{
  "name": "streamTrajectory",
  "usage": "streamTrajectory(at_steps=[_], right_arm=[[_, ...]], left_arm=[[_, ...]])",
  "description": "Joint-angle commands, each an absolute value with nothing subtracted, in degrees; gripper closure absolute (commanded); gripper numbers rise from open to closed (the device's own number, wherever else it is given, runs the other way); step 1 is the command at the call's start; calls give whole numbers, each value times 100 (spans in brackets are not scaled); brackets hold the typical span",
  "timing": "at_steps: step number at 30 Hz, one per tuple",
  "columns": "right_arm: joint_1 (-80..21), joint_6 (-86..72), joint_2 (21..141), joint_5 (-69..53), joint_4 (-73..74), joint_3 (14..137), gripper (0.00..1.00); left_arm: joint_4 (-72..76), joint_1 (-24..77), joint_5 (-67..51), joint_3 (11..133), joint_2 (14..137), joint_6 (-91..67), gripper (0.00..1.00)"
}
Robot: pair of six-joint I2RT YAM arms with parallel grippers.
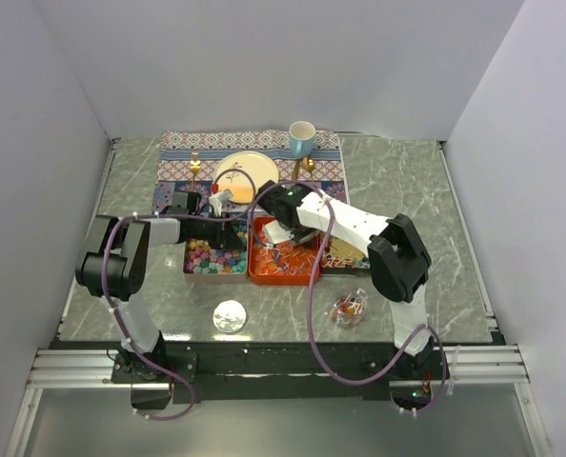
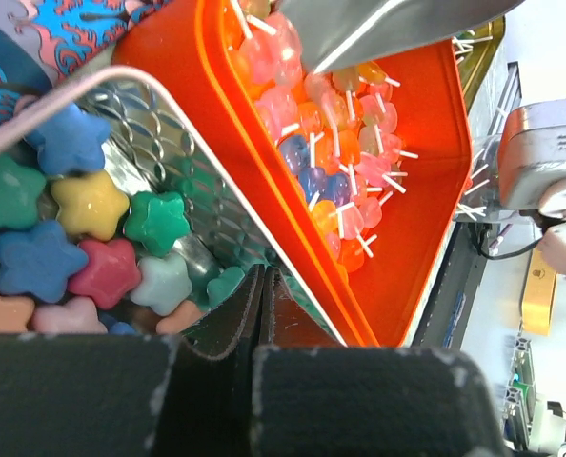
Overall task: Pack the candies
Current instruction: Scoop the fake candies from the storage box.
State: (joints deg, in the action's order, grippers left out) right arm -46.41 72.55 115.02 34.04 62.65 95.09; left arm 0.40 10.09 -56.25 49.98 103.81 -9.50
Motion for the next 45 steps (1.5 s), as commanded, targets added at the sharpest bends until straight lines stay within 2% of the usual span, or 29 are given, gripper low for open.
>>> streamTrajectory(at_steps=[1, 17, 23, 33, 36, 38, 41, 45], right_arm=[[-4369, 7225, 11610, 2013, 6100, 9123, 100], [-4474, 7761, 11830, 1723, 5389, 8957, 100], [-4430, 6847, 12427, 1151, 6433, 9931, 100], [-4333, 6671, 12322, 801, 6021, 9633, 100], [-4315, 6696, 12139, 730, 5635, 9353, 100], [-4359, 7021, 11797, 817, 4863, 8555, 100], [-4395, 8039, 11041, 1168, 3764, 7271, 100], [-4386, 8998, 10504, 1275, 3322, 6671, 100]], left_arm=[[-130, 1011, -5818, 5273, 10415, -739, 99], [-53, 1019, -5818, 5221, 10556, -791, 99], [-158, 1011, -5774, 5238, 10696, -686, 99], [-44, 1011, -5739, 5405, 10916, -826, 99], [-53, 1011, -5739, 5396, 10951, -835, 99], [-53, 1011, -5730, 5423, 10960, -844, 99], [-131, 1011, -5722, 5502, 11012, -809, 99], [-176, 1011, -5704, 5616, 11030, -782, 99]])
